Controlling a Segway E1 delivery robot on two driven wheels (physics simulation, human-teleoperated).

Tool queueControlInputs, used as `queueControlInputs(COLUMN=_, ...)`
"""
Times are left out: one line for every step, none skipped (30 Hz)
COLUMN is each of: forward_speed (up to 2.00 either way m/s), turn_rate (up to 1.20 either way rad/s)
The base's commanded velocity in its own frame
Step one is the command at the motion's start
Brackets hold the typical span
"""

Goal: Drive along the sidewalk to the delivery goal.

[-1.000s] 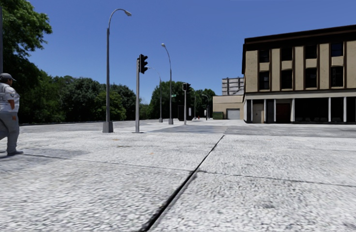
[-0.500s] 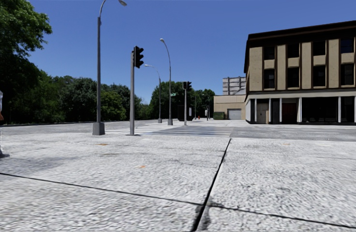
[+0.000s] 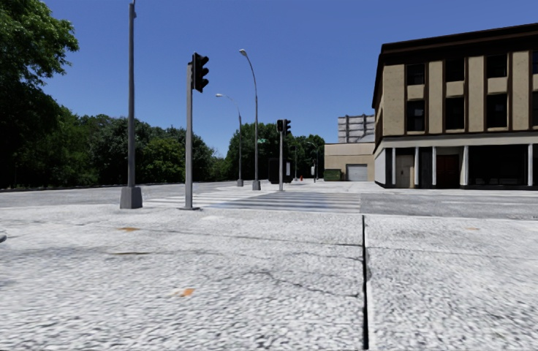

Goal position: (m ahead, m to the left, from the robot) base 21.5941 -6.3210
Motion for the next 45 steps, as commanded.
queueControlInputs(forward_speed=2.0, turn_rate=0.0)
queueControlInputs(forward_speed=2.0, turn_rate=0.0)
queueControlInputs(forward_speed=2.0, turn_rate=0.0)
queueControlInputs(forward_speed=2.0, turn_rate=0.0)
queueControlInputs(forward_speed=2.0, turn_rate=0.0)
queueControlInputs(forward_speed=2.0, turn_rate=0.0)
queueControlInputs(forward_speed=2.0, turn_rate=0.0)
queueControlInputs(forward_speed=2.0, turn_rate=0.0)
queueControlInputs(forward_speed=2.0, turn_rate=0.0)
queueControlInputs(forward_speed=2.0, turn_rate=0.0)
queueControlInputs(forward_speed=2.0, turn_rate=0.0)
queueControlInputs(forward_speed=2.0, turn_rate=0.0)
queueControlInputs(forward_speed=2.0, turn_rate=0.0)
queueControlInputs(forward_speed=2.0, turn_rate=0.0)
queueControlInputs(forward_speed=2.0, turn_rate=0.0)
queueControlInputs(forward_speed=2.0, turn_rate=0.0)
queueControlInputs(forward_speed=2.0, turn_rate=0.0)
queueControlInputs(forward_speed=2.0, turn_rate=0.0)
queueControlInputs(forward_speed=2.0, turn_rate=0.0)
queueControlInputs(forward_speed=2.0, turn_rate=0.0)
queueControlInputs(forward_speed=2.0, turn_rate=0.0)
queueControlInputs(forward_speed=2.0, turn_rate=0.0)
queueControlInputs(forward_speed=2.0, turn_rate=-0.02)
queueControlInputs(forward_speed=2.0, turn_rate=-0.02)
queueControlInputs(forward_speed=2.0, turn_rate=-0.06)
queueControlInputs(forward_speed=2.0, turn_rate=-0.09)
queueControlInputs(forward_speed=2.0, turn_rate=-0.09)
queueControlInputs(forward_speed=2.0, turn_rate=-0.13)
queueControlInputs(forward_speed=2.0, turn_rate=-0.16)
queueControlInputs(forward_speed=2.0, turn_rate=-0.18)
queueControlInputs(forward_speed=2.0, turn_rate=-0.19)
queueControlInputs(forward_speed=2.0, turn_rate=-0.19)
queueControlInputs(forward_speed=2.0, turn_rate=-0.23)
queueControlInputs(forward_speed=2.0, turn_rate=-0.27)
queueControlInputs(forward_speed=2.0, turn_rate=-0.28)
queueControlInputs(forward_speed=2.0, turn_rate=-0.28)
queueControlInputs(forward_speed=2.0, turn_rate=-0.29)
queueControlInputs(forward_speed=2.0, turn_rate=-0.29)
queueControlInputs(forward_speed=2.0, turn_rate=-0.29)
queueControlInputs(forward_speed=2.0, turn_rate=-0.29)
queueControlInputs(forward_speed=2.0, turn_rate=-0.29)
queueControlInputs(forward_speed=2.0, turn_rate=-0.29)
queueControlInputs(forward_speed=2.0, turn_rate=-0.29)
queueControlInputs(forward_speed=2.0, turn_rate=-0.29)
queueControlInputs(forward_speed=2.0, turn_rate=-0.29)
